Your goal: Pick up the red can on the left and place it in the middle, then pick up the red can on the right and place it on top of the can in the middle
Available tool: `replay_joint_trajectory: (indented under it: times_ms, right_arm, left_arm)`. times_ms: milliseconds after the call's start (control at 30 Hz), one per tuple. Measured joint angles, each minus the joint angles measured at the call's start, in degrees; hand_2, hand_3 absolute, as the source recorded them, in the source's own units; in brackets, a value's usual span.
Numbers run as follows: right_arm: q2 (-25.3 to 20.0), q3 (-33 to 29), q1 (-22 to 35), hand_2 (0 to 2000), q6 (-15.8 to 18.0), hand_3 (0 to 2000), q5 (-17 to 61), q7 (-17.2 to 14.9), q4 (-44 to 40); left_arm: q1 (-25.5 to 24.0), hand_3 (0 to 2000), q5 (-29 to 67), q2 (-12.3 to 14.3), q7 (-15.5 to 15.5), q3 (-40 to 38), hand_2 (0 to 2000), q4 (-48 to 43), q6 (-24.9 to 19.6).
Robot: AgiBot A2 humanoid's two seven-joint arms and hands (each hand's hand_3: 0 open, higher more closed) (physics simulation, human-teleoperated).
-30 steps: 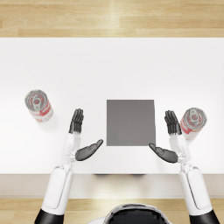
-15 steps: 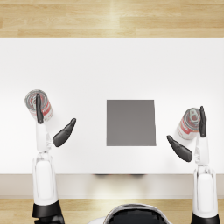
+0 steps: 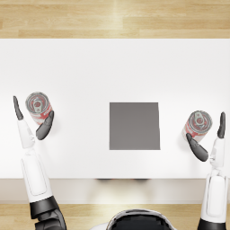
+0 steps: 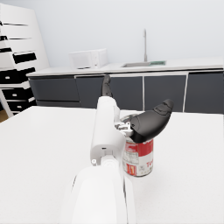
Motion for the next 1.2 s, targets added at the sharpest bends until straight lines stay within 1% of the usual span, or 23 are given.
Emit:
replay_joint_trajectory:
  times_ms: [167, 467, 567, 833, 1067, 1167, 1200]
  right_arm:
    - [-0.46, 0.37, -0.45, 0, 0.0, 0, 0.01, 0.0, -5.72]
    - [-1.27, 3.8, 2.45, 0, -0.13, 0, 0.01, 0.0, -16.06]
    - [-1.5, 4.37, 3.56, 0, -0.86, 0, 0.02, 0.05, -18.8]
    - [-2.18, 4.65, 4.77, 0, -0.7, 0, 0.01, 0.02, -23.22]
    - [-2.77, 5.2, 7.15, 0, -0.56, 0, 0.01, 0.01, -27.82]
    - [-3.01, 5.35, 8.18, 0, -0.48, 0, 0.01, 0.02, -29.71]
    - [-3.09, 5.32, 8.39, 1361, -0.39, 327, 0.01, 0.01, -30.04]
  left_arm:
    - [1.66, 0, 0.01, 0.27, 0.0, 0.7, 0, 8.04, 0.0]
    - [5.09, 0, 0.0, 0.72, 0.0, 1.68, 0, 20.85, 0.0]
    - [7.11, 0, 0.01, 0.82, 0.0, 2.1, 0, 25.41, 0.0]
    - [13.98, 0, 0.0, 0.86, 0.0, 2.84, 0, 37.59, 0.0]
    - [18.37, 0, -0.02, 0.91, -0.04, 3.18, 0, 44.29, -0.44]
    - [19.26, 0, -0.03, 1.0, -0.04, 3.03, 0, 45.62, -0.65]
    - [19.54, 327, -0.03, 1.0, -0.07, 2.98, 1361, 46.07, -0.78]
